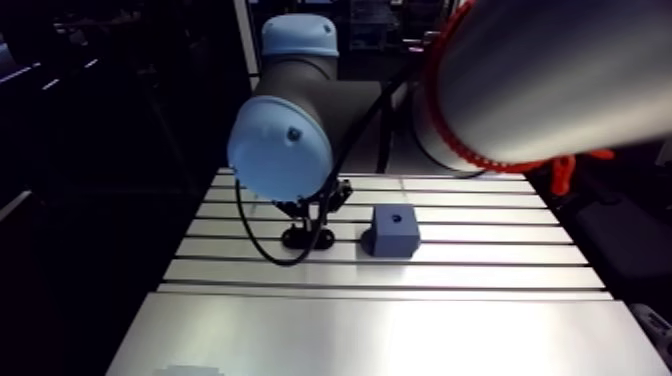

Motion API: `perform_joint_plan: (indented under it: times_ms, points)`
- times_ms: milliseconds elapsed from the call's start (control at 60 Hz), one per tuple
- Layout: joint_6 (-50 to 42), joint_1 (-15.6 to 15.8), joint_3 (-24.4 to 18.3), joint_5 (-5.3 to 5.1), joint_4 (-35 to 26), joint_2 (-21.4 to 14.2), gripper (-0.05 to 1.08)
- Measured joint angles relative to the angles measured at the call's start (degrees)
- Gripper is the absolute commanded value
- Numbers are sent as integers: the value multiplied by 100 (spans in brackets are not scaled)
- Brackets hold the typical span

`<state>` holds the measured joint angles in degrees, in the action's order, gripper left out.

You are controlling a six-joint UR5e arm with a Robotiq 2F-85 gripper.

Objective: Pick up the M10 bolt and insert it into the hex recess until seated.

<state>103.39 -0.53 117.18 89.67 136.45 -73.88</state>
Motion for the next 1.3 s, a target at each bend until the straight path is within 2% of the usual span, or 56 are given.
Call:
perform_joint_plan:
  times_ms: [467, 633, 867, 1133, 1300]
  points:
    - [2, 0, -89, -31, -43, -204, 75]
    - [-4, -3, -209, -65, -237, -314, 81]
    - [-147, -26, -614, -86, -862, -495, 87]
    - [-314, -61, -1214, -92, -1841, -644, 88]
    - [-341, -105, -1449, -88, -2225, -731, 88]
